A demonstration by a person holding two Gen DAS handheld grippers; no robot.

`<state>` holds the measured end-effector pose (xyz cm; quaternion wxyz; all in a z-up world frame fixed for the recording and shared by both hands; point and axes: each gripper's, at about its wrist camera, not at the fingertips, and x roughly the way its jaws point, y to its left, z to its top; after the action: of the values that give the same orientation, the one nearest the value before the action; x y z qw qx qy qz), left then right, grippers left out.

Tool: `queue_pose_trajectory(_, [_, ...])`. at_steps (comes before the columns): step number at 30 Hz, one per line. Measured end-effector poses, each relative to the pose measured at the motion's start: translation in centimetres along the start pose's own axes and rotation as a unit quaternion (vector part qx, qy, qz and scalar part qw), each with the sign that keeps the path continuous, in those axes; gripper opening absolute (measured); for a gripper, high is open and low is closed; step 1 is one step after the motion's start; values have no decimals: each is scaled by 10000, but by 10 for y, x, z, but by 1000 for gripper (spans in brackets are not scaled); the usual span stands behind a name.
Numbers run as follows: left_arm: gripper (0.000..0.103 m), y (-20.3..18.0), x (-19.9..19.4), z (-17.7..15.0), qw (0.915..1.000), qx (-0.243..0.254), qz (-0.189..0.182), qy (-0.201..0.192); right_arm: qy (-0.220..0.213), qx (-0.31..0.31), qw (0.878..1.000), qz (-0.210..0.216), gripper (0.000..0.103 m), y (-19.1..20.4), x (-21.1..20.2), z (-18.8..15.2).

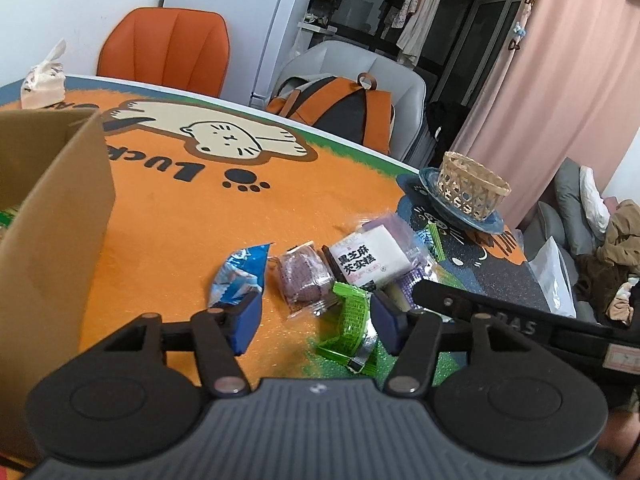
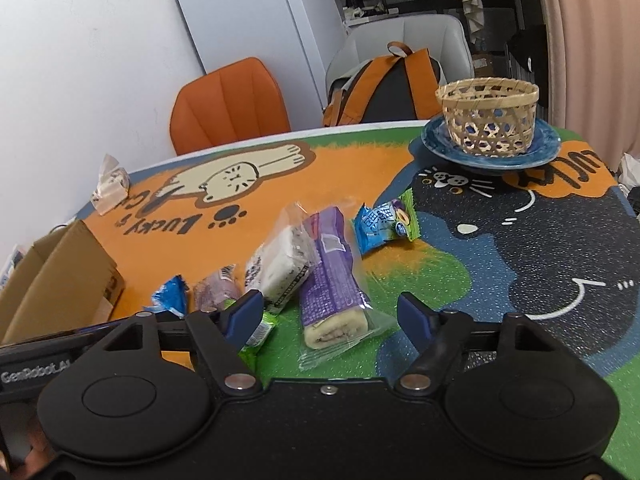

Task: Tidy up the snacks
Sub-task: 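Grasp the green packet with the left gripper while the right grasps the purple-wrapped roll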

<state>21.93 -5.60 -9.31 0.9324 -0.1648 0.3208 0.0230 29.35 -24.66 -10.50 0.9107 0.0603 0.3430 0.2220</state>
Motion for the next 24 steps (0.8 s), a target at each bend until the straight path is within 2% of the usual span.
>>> queue_pose_trajectory(4, [55, 0, 8, 0, 10000, -10, -5, 65, 101, -28, 9999, -33, 72, -1, 13, -1])
queue_pose_trajectory(7, [55, 0, 12, -1, 9999, -28, -23, 99, 179, -23, 9998, -80, 57, -4, 21, -4])
queue_pose_trajectory(11, [56, -5, 17, -3, 9998, 13, -129, 150, 125, 12, 9999, -13, 50, -8, 18, -5])
queue_pose_trajectory(17, [58, -10, 26, -6, 9994, -9, -254, 215, 74, 166, 9998, 94, 42, -18, 10, -10])
queue_pose_trajectory(24, [60, -19, 35, -15, 9990, 50, -336, 297, 105, 239, 9997, -36, 40, -30, -7, -17])
